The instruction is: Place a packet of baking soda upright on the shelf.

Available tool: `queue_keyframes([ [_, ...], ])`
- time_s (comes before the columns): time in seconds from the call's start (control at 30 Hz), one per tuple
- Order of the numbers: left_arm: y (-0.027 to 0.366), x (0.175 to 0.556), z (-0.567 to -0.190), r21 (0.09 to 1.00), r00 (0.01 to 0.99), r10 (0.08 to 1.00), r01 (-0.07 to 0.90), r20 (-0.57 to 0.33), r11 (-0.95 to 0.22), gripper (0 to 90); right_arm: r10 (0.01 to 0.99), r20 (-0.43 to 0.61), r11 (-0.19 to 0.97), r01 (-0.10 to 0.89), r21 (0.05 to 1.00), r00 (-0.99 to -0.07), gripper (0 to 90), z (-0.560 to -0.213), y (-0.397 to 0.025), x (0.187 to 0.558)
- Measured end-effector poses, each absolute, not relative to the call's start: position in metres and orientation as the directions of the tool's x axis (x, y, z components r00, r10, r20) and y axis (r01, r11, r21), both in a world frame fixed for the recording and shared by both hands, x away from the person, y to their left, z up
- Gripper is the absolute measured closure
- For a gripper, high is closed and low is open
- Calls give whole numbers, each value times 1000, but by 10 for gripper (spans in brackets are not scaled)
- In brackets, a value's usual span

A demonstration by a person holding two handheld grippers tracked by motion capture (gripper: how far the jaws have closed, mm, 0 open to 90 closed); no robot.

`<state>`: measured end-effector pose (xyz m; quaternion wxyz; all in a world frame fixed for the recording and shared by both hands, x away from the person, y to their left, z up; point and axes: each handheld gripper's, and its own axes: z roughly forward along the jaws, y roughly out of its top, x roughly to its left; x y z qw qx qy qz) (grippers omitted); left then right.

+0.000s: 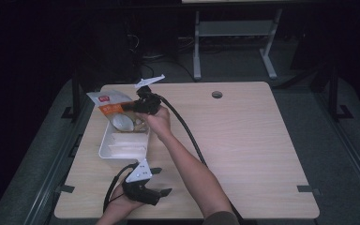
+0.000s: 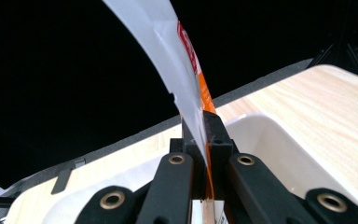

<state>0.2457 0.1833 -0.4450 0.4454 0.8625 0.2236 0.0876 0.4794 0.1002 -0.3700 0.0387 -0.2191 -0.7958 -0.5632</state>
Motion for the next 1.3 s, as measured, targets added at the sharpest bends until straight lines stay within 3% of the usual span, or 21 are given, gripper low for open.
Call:
queue_keyframes([
  [0.13,182,245,-445,806,885,463,308,-49,-505,207,319,323,278,413,867,-891,892,-383,96,481],
  [0.23,181,245,-445,805,886,462,307,-47,-507,207,322,327,282,420,863,-889,771,-383,93,481],
  [0.4,181,246,-445,807,885,463,305,-45,-506,207,349,252,410,389,825,-903,689,-380,89,478],
  [0.5,181,246,-445,806,886,462,305,-44,-507,207,347,211,481,366,797,-914,690,-386,86,474],
  [0.63,181,246,-445,805,886,462,304,-43,-510,207,336,227,478,373,795,-914,718,-392,79,473],
  [0.83,181,247,-445,806,885,464,305,-43,-507,207,322,193,520,343,782,-927,844,-398,78,469],
  [1.0,181,246,-445,806,885,463,304,-42,-508,207,320,178,544,334,769,-930,888,-401,80,468],
  [1.07,180,246,-445,806,885,463,306,-44,-507,207,323,173,550,334,765,-930,885,-403,80,468],
  [1.2,181,246,-445,806,885,463,304,-43,-507,207,327,193,561,355,748,-925,797,-407,79,470],
  [1.3,181,247,-445,805,884,465,306,-44,-508,207,326,186,567,349,746,-927,810,-408,79,470],
])
